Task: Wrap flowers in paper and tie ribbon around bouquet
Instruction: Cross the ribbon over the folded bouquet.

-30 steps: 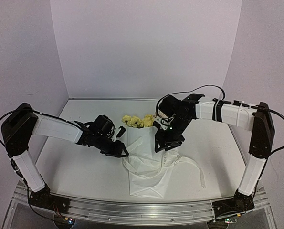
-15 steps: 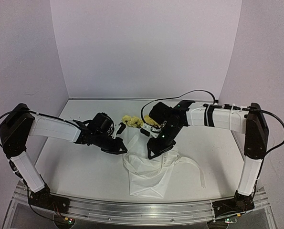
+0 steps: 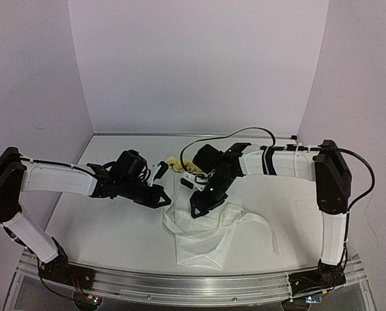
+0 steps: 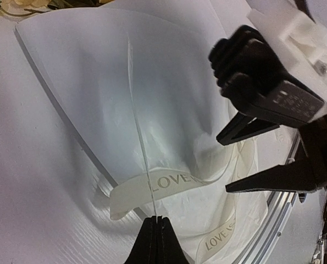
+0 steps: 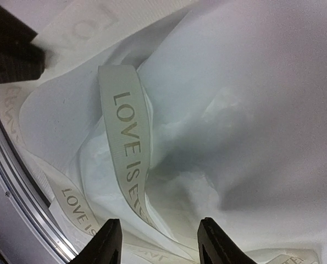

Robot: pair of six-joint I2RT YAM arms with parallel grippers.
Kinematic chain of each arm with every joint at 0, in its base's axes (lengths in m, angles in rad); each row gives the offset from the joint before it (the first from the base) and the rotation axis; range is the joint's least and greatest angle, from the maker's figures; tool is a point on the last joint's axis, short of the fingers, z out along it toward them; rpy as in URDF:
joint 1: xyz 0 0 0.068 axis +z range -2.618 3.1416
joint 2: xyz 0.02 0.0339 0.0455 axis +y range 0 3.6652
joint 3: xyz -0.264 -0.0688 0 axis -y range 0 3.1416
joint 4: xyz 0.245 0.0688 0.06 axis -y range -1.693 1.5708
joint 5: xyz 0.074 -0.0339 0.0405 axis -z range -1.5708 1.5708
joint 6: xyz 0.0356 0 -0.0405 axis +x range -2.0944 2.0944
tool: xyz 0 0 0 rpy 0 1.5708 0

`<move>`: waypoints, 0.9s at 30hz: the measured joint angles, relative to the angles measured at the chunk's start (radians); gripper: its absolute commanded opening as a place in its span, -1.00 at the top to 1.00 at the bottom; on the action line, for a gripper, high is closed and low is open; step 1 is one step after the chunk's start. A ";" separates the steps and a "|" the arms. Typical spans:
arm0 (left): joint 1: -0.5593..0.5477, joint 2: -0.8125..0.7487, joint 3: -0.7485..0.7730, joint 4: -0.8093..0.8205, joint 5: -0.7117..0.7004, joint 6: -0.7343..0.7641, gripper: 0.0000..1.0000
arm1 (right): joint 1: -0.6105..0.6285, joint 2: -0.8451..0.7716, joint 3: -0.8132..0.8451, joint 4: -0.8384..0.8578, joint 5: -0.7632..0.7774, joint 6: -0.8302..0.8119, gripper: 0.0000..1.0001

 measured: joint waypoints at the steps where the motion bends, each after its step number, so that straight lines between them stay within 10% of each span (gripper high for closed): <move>1: -0.005 -0.014 -0.010 0.000 0.000 0.000 1.00 | 0.002 0.003 0.000 0.002 -0.001 0.000 0.04; 19: -0.128 -0.120 -0.110 -0.018 -0.054 -0.013 1.00 | 0.009 0.040 0.026 -0.001 -0.019 0.037 0.97; 27: -0.144 -0.136 -0.152 -0.016 -0.051 -0.032 1.00 | 0.003 0.041 0.048 -0.005 0.004 0.073 1.00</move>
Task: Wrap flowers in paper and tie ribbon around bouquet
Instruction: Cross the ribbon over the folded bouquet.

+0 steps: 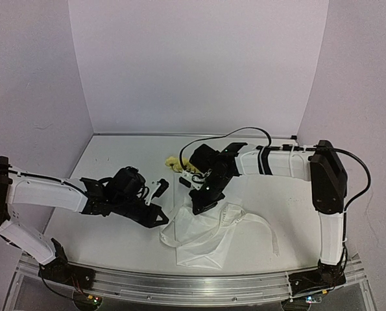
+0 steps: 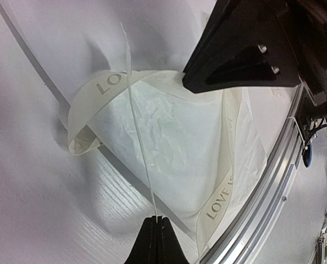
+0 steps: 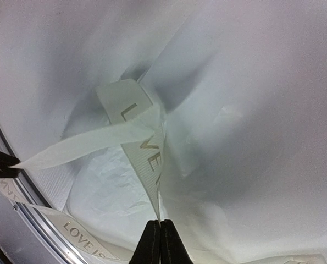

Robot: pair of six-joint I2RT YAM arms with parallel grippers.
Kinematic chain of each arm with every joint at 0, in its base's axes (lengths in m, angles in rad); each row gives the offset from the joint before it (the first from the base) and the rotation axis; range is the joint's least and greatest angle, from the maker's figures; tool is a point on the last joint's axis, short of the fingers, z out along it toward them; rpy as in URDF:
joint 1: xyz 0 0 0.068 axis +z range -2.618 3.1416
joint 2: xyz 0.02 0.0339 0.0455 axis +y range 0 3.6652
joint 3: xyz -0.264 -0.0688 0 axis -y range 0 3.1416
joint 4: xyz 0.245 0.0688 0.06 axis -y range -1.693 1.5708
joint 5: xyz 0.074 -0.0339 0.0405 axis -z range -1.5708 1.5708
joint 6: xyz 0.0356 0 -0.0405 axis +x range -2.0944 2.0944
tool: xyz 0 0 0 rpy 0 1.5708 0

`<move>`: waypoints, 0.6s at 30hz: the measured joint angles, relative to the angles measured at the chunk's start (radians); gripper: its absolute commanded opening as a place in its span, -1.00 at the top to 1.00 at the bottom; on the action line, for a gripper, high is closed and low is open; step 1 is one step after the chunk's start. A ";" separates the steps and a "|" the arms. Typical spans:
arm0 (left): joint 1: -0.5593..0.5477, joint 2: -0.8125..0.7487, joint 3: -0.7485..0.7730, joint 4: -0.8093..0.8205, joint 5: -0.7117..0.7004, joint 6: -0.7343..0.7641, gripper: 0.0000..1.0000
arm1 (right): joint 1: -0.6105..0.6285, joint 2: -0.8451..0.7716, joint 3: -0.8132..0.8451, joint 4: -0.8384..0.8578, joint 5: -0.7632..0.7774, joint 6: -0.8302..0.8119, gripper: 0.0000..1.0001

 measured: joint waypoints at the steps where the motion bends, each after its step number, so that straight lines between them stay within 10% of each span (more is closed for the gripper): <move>1: -0.002 0.000 -0.002 0.000 0.003 0.000 1.00 | -0.002 0.000 0.003 0.000 0.005 0.006 1.00; 18: -0.038 0.038 -0.006 0.022 0.087 0.001 1.00 | -0.019 0.000 0.071 -0.002 0.094 0.069 1.00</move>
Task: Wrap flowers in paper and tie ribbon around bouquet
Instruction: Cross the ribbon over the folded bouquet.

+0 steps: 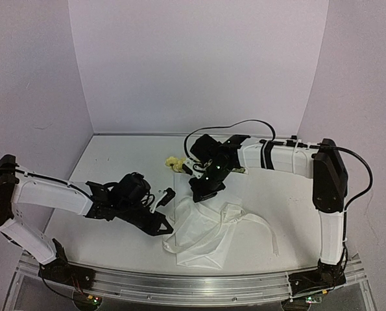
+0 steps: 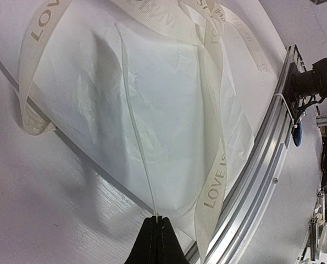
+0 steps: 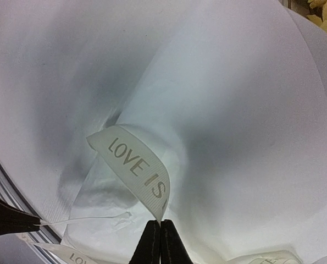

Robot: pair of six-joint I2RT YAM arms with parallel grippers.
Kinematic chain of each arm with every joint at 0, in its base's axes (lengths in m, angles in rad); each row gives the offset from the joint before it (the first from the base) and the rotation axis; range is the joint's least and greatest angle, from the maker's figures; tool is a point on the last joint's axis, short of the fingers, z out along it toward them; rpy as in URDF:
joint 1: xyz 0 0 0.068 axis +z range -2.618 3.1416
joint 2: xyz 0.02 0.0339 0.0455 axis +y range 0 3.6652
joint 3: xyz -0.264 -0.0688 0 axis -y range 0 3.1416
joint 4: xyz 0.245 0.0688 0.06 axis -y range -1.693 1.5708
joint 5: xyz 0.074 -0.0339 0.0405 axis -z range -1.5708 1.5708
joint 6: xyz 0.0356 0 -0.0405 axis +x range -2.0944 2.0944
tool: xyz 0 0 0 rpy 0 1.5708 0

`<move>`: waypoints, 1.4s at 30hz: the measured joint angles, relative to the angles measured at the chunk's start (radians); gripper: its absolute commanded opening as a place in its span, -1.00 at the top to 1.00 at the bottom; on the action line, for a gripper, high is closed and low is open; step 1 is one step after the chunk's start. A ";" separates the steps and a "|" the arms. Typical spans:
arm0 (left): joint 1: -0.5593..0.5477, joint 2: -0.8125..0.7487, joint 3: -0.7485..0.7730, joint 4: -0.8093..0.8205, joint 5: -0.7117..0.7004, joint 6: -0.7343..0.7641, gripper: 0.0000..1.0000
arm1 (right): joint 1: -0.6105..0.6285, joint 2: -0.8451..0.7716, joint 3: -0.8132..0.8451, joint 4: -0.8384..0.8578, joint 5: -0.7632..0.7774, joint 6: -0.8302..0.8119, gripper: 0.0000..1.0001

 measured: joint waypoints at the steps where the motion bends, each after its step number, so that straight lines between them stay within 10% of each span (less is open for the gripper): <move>1: -0.001 0.011 0.000 0.003 0.000 0.000 1.00 | 0.000 0.000 0.002 0.001 -0.001 0.002 1.00; 29: 0.066 0.225 0.159 0.075 -0.023 -0.185 0.98 | 0.000 -0.045 -0.044 -0.001 -0.118 0.032 1.00; 42: 0.068 0.298 0.275 0.063 -0.029 -0.232 0.39 | -0.001 -0.045 -0.075 0.004 -0.139 0.070 1.00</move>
